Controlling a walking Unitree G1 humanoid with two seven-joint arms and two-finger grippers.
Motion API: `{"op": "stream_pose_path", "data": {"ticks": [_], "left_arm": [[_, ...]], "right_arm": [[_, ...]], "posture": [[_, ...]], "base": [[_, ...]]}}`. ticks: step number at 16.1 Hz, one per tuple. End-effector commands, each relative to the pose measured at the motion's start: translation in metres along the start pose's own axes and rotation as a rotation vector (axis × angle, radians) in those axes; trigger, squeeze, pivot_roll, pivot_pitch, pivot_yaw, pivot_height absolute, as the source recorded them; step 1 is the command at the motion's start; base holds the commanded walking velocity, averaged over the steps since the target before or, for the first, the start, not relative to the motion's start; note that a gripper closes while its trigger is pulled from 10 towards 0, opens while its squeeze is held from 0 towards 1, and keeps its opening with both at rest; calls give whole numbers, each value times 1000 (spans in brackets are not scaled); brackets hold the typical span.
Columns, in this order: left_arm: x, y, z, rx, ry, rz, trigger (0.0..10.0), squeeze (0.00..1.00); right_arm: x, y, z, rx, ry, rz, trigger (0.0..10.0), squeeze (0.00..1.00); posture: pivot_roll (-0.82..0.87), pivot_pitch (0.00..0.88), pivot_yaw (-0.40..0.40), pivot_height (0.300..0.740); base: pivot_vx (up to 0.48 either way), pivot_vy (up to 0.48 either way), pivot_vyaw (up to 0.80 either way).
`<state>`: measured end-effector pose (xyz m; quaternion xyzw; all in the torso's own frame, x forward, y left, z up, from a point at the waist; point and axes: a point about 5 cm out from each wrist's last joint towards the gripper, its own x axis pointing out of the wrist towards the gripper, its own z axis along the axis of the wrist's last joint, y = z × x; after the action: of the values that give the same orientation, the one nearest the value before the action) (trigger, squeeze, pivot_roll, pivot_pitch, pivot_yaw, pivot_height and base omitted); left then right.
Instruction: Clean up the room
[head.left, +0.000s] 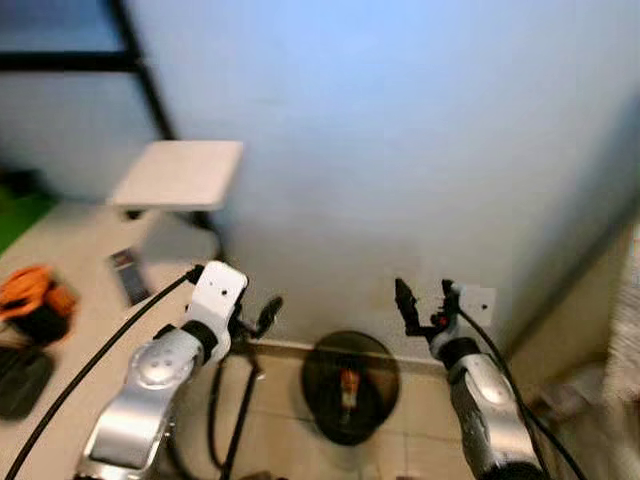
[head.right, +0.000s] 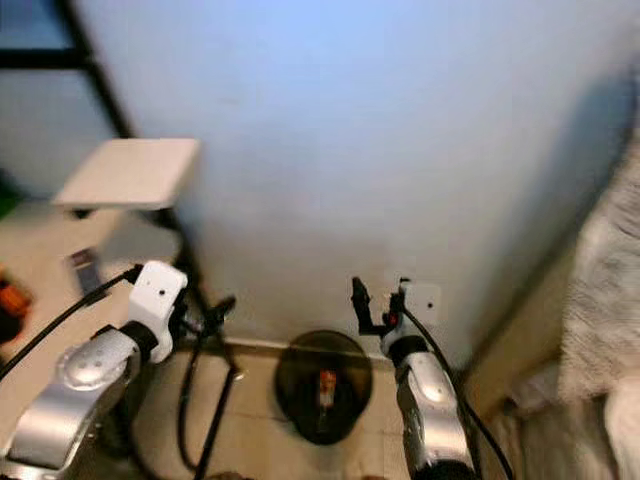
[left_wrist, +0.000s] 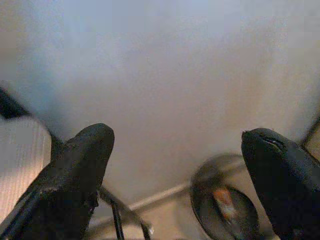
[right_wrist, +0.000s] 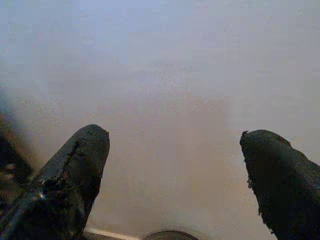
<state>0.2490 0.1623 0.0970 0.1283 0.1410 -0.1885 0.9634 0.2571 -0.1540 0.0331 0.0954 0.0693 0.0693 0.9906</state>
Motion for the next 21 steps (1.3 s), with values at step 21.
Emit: {"op": "stream_pose_path", "data": {"ticks": [21], "left_arm": [[-7,15,-10,-48,8,208,10000,0]], "right_arm": [[-13,7,11,-17,109,-94,10000,1000]], "posture": [[-18,0,39,740]], "base": [[0,0,-800]]}}
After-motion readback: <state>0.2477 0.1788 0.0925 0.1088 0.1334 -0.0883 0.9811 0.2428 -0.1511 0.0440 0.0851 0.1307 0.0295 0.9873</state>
